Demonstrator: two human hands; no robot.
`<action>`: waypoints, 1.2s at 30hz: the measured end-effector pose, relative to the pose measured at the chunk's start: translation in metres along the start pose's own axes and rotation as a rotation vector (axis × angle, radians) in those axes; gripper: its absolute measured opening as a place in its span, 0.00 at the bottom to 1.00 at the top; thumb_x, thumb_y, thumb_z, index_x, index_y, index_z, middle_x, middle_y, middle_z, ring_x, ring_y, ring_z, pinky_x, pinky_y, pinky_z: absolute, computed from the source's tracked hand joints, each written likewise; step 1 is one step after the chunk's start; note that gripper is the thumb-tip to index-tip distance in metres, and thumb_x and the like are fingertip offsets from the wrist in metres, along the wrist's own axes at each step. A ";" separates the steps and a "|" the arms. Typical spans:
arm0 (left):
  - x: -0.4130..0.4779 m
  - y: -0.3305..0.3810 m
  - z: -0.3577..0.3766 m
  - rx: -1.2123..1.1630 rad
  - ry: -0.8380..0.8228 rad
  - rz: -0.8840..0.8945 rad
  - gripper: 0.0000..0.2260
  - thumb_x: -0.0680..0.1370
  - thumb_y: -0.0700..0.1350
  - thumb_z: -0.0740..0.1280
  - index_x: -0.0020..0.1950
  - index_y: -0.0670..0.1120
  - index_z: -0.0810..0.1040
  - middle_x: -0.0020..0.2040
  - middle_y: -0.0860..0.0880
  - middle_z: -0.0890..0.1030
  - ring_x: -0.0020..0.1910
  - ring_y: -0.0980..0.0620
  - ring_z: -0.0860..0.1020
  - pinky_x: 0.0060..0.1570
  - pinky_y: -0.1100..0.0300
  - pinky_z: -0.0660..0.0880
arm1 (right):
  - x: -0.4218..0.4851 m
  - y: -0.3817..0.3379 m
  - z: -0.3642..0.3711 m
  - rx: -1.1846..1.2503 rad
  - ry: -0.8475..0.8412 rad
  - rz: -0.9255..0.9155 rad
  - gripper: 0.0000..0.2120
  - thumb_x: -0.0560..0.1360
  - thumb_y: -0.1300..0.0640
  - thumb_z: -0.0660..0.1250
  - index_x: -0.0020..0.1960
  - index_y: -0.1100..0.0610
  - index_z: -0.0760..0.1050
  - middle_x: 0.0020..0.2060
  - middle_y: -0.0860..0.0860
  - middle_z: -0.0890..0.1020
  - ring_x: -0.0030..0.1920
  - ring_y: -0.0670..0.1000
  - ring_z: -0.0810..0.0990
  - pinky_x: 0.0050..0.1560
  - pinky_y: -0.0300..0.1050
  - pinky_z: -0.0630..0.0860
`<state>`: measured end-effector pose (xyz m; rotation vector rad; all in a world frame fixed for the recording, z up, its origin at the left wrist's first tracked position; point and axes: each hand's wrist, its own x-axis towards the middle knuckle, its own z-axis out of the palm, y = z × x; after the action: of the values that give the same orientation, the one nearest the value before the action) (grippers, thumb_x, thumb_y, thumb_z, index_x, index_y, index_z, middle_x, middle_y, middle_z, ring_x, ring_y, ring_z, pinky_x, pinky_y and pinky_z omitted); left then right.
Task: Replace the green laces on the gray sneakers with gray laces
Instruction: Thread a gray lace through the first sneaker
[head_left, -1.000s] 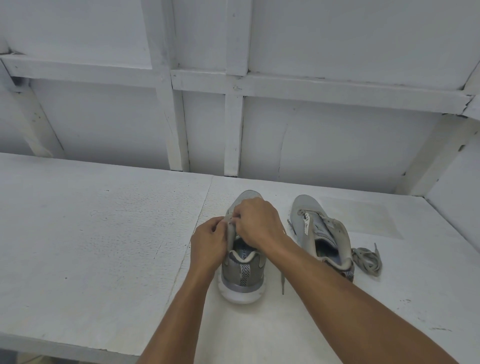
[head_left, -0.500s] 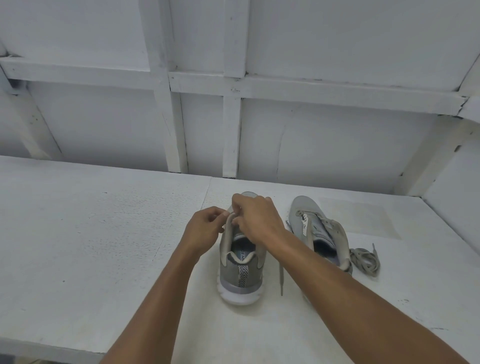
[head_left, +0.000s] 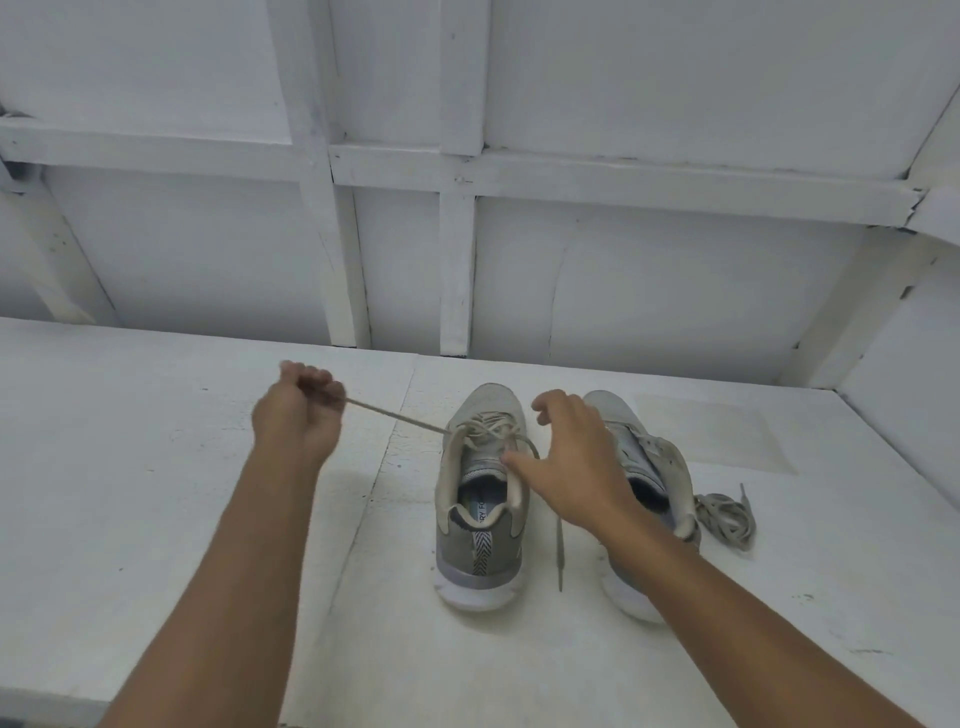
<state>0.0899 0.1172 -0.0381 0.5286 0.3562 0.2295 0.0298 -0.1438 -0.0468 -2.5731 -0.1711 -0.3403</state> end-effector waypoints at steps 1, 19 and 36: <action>-0.001 0.004 0.003 0.101 -0.010 0.022 0.10 0.84 0.43 0.58 0.43 0.45 0.71 0.33 0.52 0.68 0.23 0.58 0.68 0.22 0.66 0.65 | -0.005 0.002 0.001 0.045 0.004 0.043 0.26 0.71 0.45 0.73 0.62 0.52 0.67 0.55 0.47 0.72 0.56 0.49 0.69 0.56 0.45 0.69; -0.023 0.018 0.029 2.098 -0.507 0.151 0.10 0.82 0.46 0.61 0.48 0.45 0.82 0.41 0.53 0.84 0.41 0.54 0.77 0.40 0.59 0.71 | -0.016 0.003 0.014 0.208 -0.009 0.141 0.07 0.75 0.48 0.68 0.43 0.51 0.74 0.41 0.45 0.78 0.44 0.45 0.75 0.44 0.41 0.71; -0.058 -0.048 0.057 1.972 -0.769 0.380 0.08 0.80 0.42 0.64 0.47 0.52 0.81 0.47 0.53 0.82 0.42 0.58 0.77 0.35 0.70 0.68 | -0.005 -0.002 0.014 0.435 -0.065 0.445 0.14 0.74 0.50 0.65 0.39 0.61 0.80 0.37 0.54 0.83 0.41 0.54 0.81 0.46 0.50 0.77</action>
<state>0.0645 0.0337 -0.0015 2.5425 -0.4382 -0.0597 0.0272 -0.1351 -0.0593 -2.1142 0.2747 -0.0423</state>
